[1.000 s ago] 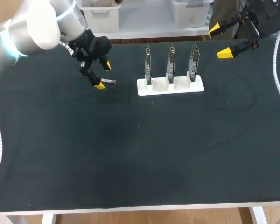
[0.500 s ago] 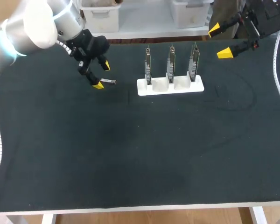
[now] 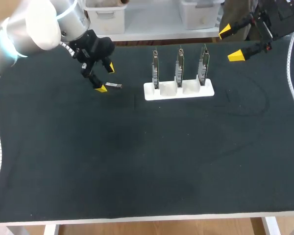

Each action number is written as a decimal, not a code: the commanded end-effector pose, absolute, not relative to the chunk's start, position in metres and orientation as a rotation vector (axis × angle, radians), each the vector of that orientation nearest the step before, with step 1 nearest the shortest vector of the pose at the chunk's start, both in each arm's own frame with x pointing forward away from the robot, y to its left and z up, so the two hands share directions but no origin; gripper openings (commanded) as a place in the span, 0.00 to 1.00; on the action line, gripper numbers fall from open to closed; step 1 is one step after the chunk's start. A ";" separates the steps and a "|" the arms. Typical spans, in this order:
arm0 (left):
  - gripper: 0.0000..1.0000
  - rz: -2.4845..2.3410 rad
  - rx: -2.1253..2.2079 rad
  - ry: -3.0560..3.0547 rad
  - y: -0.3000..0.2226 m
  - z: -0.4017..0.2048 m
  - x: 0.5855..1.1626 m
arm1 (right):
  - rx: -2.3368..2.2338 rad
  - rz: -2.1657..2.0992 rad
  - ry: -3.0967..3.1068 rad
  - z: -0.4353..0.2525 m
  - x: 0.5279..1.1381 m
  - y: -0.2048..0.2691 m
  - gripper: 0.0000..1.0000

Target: Pick up the optical module with the left hand, and insert it into the network port with the right hand.

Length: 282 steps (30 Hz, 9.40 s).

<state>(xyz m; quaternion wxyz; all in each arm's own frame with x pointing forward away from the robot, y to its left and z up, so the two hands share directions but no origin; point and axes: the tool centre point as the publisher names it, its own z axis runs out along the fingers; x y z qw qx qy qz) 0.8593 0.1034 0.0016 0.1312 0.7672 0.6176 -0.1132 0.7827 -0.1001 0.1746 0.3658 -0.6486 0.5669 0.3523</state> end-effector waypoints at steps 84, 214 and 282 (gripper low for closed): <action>1.00 -0.183 2.349 1.834 0.110 -0.010 0.888 | -1.668 0.906 1.457 0.175 0.783 -0.100 1.00; 0.00 -0.446 2.105 1.625 0.091 0.030 0.863 | -1.668 0.906 1.457 0.175 0.783 -0.100 1.00; 0.00 -0.758 1.667 1.551 0.062 0.038 0.743 | -1.668 0.906 1.457 0.175 0.783 -0.100 1.00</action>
